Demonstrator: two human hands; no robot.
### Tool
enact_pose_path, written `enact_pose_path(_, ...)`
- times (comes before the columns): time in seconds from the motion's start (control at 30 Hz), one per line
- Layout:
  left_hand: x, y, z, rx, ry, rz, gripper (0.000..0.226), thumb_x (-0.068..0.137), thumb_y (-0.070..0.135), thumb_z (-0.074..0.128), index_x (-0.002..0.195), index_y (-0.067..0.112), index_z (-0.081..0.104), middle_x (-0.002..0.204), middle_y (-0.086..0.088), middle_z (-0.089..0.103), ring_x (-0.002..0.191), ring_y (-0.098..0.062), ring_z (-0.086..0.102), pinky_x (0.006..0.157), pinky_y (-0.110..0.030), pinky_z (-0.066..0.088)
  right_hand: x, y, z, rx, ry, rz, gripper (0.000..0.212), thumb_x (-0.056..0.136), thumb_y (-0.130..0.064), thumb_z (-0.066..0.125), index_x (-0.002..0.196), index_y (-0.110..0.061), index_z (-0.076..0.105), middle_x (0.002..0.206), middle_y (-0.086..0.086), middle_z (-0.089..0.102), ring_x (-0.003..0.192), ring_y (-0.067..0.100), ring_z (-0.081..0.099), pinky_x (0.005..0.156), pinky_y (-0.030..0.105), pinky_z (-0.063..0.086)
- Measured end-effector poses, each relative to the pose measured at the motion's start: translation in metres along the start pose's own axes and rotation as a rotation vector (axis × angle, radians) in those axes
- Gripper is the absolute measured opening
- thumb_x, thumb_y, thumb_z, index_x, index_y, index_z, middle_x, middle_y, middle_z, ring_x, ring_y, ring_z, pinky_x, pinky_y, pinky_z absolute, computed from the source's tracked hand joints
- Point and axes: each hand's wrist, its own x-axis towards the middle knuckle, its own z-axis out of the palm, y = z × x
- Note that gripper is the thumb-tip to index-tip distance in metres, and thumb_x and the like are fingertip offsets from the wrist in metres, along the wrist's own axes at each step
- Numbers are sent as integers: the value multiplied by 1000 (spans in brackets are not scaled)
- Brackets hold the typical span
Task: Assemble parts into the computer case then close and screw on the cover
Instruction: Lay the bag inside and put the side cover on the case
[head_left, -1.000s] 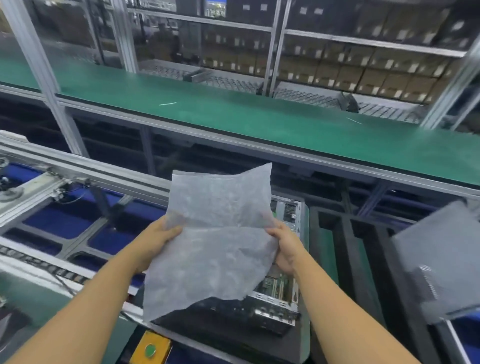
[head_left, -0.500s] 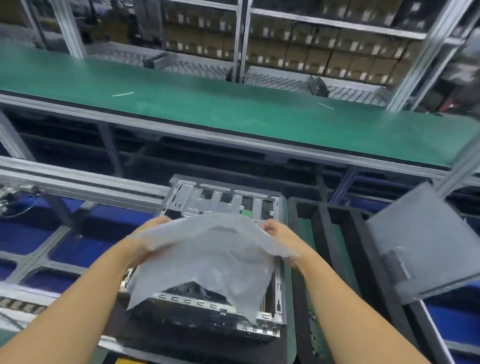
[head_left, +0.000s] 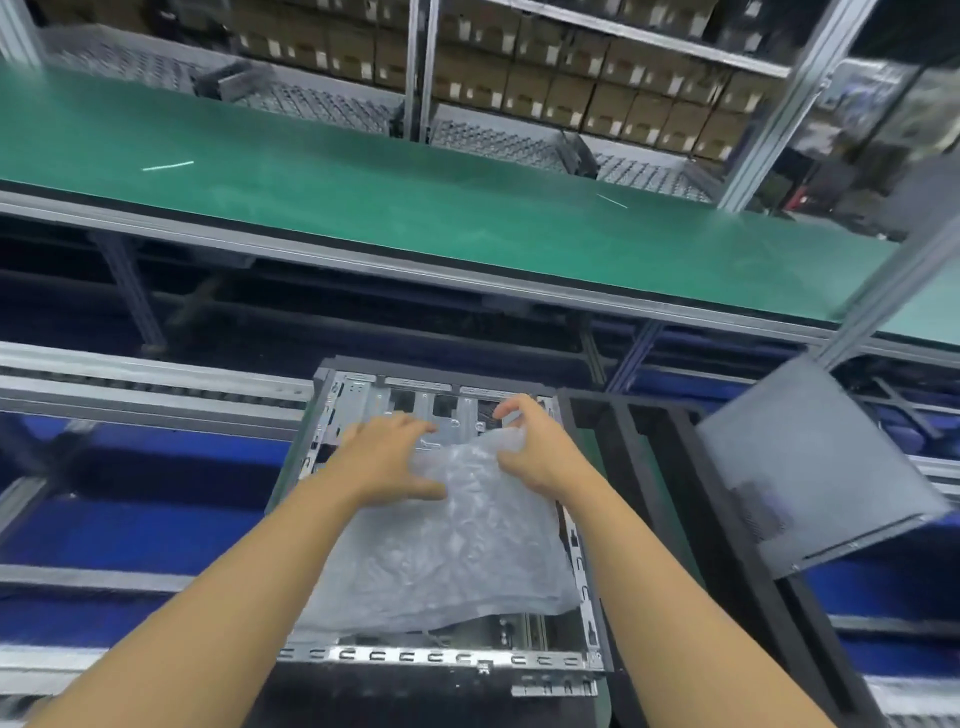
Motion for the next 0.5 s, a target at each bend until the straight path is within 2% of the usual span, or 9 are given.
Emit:
enact_pose_path(0.07, 4, 17, 25, 130, 35, -13, 87, 69, 67, 70, 143, 34, 37, 145, 1, 35, 133, -23, 35, 108, -42, 29, -2, -6, -6, -14, 25, 38, 44, 84, -8, 60, 113, -35, 44, 102, -7, 50, 70, 12, 53, 54, 26, 43)
enact_pose_path(0.13, 2, 31, 47, 212, 154, -65, 72, 73, 63, 70, 129, 26, 44, 129, -1, 42, 119, -23, 44, 94, -35, 37, -3, -11, -13, -24, 44, 91, 39, 84, -9, 62, 113, -30, 46, 96, -7, 49, 69, 12, 51, 57, 26, 41)
enact_pose_path(0.17, -1, 38, 56, 158, 149, -95, 63, 77, 60, 68, 122, 21, 46, 122, -1, 46, 113, -23, 48, 86, -33, 39, -3, -13, -14, 2, 65, 124, 35, 85, -10, 62, 111, -27, 47, 93, -6, 49, 68, 12, 49, 58, 27, 40)
enact_pose_path(0.23, -2, 48, 76, 15, 31, -90, 43, 89, 51, 59, 115, 18, 50, 117, -3, 57, 108, -24, 57, 78, -35, 42, -4, -21, -6, 69, 81, 181, 30, 86, -10, 61, 110, -22, 47, 90, -2, 50, 67, 13, 47, 55, 26, 38)
enact_pose_path(0.3, -7, 46, 94, -61, -152, -24, 29, 98, 38, 45, 113, 18, 60, 116, -5, 66, 107, -26, 61, 84, -35, 49, -7, -29, 17, 137, 29, 236, 29, 88, -11, 62, 110, -18, 44, 92, 3, 52, 68, 17, 50, 51, 24, 40)
enact_pose_path(0.33, -7, 40, 97, -115, -178, -1, 28, 100, 29, 41, 115, 19, 62, 118, -6, 67, 109, -27, 62, 91, -36, 50, -10, -32, 32, 191, -3, 255, 30, 90, -16, 64, 112, -16, 44, 97, 6, 55, 73, 21, 56, 55, 24, 46)
enact_pose_path(0.4, -6, 23, 91, -437, -132, -105, 33, 105, 17, 37, 132, 9, 55, 128, -10, 61, 113, -26, 59, 99, -38, 48, -15, -30, 60, 359, -88, 296, 40, 96, -35, 64, 123, -11, 46, 116, 11, 62, 100, 28, 67, 85, 35, 56)
enact_pose_path(0.43, -3, 16, 86, -563, -121, -166, 36, 106, 15, 35, 137, 2, 50, 131, -12, 57, 113, -25, 57, 98, -38, 48, -17, -26, 69, 463, -142, 323, 45, 100, -41, 59, 128, -8, 46, 124, 14, 63, 113, 29, 66, 100, 40, 53)
enact_pose_path(0.5, 5, 6, 72, -708, -109, -282, 35, 106, 18, 39, 134, 1, 54, 131, -15, 58, 113, -26, 58, 97, -38, 48, -22, -19, 78, 554, -237, 311, 43, 107, -37, 47, 136, -6, 50, 135, 15, 61, 127, 28, 58, 113, 44, 44)
